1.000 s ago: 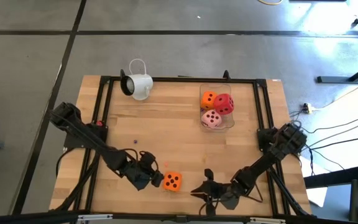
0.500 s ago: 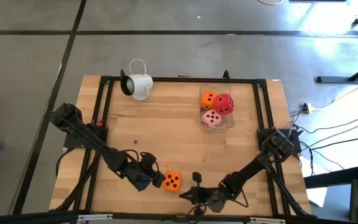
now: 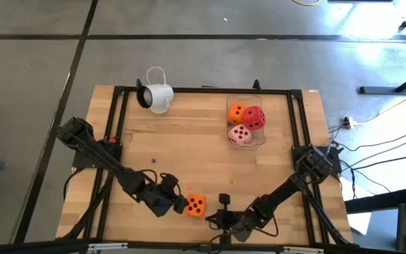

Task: Pick & Place Dice
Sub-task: Put the large orange die into the transparent bin

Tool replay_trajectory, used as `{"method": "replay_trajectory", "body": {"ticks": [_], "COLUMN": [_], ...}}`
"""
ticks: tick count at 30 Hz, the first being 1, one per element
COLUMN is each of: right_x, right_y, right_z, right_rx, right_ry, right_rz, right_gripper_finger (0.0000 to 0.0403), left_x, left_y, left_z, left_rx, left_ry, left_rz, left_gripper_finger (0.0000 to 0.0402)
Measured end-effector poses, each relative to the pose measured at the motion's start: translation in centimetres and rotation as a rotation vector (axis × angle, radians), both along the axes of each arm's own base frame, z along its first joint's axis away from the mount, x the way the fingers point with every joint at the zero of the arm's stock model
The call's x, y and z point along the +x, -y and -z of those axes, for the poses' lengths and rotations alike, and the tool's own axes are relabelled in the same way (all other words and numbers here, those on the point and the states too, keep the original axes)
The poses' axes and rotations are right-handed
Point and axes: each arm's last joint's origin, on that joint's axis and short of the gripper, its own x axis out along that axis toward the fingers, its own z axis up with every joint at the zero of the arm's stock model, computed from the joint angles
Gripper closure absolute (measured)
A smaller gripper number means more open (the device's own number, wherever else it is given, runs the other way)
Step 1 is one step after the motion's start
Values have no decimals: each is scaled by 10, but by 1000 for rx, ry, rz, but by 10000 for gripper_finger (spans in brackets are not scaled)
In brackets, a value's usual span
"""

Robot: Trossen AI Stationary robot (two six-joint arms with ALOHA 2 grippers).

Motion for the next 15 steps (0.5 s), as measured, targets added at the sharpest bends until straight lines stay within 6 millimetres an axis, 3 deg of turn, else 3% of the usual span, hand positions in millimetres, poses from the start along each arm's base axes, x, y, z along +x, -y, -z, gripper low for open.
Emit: {"method": "replay_trajectory", "body": {"ticks": [9,15], "right_x": [1,0], "right_y": [8,9], "right_z": [4,6], "right_rx": [-31,-52], "right_ry": [-30,-37], "right_rz": [65,79], "right_gripper_finger": [402,403], "left_x": [15,20], "left_y": [11,13], "left_z": [20,22], "left_rx": [-61,-77], "left_ry": [23,37], "left_rz": [27,44], "left_gripper_finger": [164,164]}}
